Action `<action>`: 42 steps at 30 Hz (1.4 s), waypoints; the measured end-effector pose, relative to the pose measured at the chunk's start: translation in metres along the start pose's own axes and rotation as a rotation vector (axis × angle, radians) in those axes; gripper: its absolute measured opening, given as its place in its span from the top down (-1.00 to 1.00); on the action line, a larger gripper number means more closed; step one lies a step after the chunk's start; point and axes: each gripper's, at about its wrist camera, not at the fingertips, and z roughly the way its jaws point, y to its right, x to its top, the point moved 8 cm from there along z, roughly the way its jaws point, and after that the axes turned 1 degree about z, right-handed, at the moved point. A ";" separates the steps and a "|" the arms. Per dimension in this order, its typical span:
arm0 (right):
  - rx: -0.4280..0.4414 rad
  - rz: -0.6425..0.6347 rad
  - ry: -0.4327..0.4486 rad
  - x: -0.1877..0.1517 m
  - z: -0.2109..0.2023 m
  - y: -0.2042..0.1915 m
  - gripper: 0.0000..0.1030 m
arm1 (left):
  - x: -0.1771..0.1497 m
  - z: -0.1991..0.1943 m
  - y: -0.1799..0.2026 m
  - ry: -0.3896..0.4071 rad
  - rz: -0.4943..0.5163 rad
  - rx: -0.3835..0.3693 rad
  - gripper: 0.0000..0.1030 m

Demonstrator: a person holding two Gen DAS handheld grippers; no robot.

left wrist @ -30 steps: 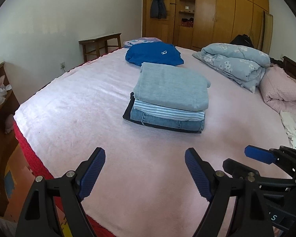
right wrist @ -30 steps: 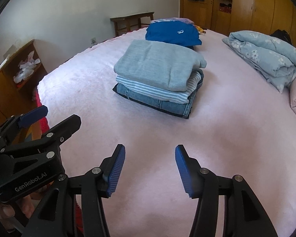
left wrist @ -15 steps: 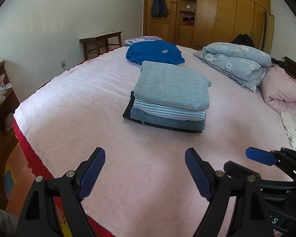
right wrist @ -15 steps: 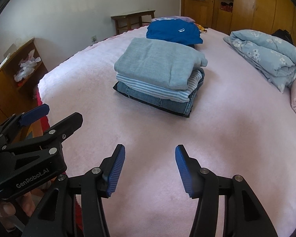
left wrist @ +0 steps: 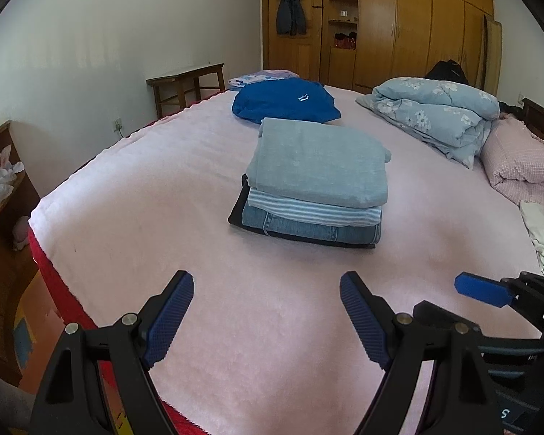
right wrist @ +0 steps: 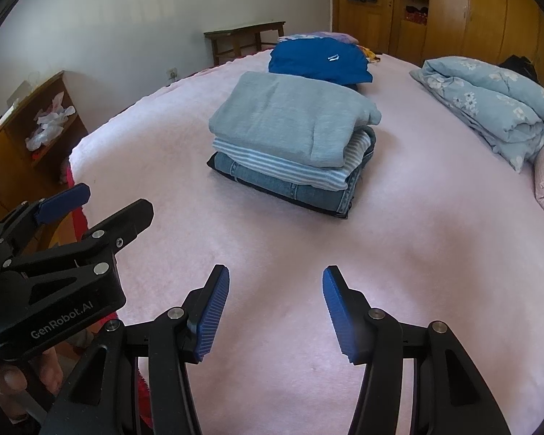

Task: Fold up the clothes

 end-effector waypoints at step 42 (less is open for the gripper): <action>-0.006 -0.006 0.008 0.000 0.001 -0.002 -0.06 | 0.019 -0.031 0.005 0.148 0.000 0.020 -0.91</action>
